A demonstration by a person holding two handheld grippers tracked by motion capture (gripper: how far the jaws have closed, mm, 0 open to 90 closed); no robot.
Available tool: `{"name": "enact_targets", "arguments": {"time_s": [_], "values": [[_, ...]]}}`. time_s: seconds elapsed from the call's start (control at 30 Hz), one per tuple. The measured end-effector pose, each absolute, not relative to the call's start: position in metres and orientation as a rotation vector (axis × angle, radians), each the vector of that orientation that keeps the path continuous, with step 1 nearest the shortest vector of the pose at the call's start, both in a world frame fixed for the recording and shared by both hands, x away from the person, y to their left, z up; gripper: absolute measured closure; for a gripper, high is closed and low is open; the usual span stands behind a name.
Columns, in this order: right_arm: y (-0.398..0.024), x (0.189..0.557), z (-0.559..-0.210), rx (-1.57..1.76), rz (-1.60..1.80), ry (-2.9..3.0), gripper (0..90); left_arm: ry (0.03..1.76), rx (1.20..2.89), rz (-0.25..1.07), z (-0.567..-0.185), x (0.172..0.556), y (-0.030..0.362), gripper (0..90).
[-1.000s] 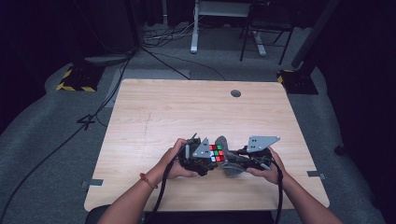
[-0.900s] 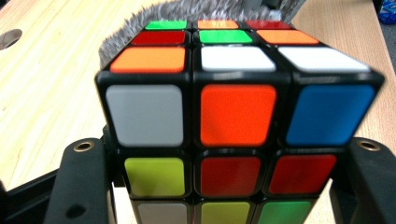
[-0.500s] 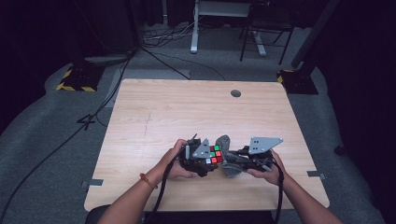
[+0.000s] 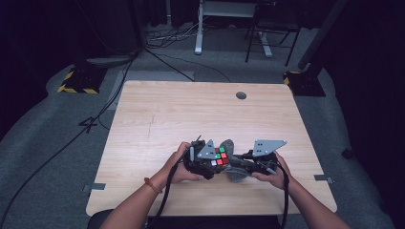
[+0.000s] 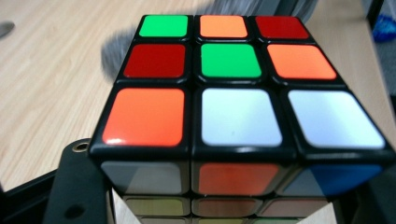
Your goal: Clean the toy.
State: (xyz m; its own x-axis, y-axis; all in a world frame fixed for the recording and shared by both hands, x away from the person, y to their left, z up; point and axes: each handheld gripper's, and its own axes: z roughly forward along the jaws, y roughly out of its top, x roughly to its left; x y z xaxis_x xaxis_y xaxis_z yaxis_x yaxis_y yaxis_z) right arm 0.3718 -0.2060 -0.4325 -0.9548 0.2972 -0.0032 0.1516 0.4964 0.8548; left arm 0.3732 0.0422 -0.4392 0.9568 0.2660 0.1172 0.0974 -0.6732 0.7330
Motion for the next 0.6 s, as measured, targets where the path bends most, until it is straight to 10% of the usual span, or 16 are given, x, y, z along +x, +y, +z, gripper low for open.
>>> {"name": "enact_targets", "arguments": {"time_s": [0.6], "values": [[-0.199, 0.363, -0.430, 0.306, 1.509, 2.588, 78.3, 0.205, 2.433, 0.296, -0.455, 0.372, 0.028, 33.7]]}}
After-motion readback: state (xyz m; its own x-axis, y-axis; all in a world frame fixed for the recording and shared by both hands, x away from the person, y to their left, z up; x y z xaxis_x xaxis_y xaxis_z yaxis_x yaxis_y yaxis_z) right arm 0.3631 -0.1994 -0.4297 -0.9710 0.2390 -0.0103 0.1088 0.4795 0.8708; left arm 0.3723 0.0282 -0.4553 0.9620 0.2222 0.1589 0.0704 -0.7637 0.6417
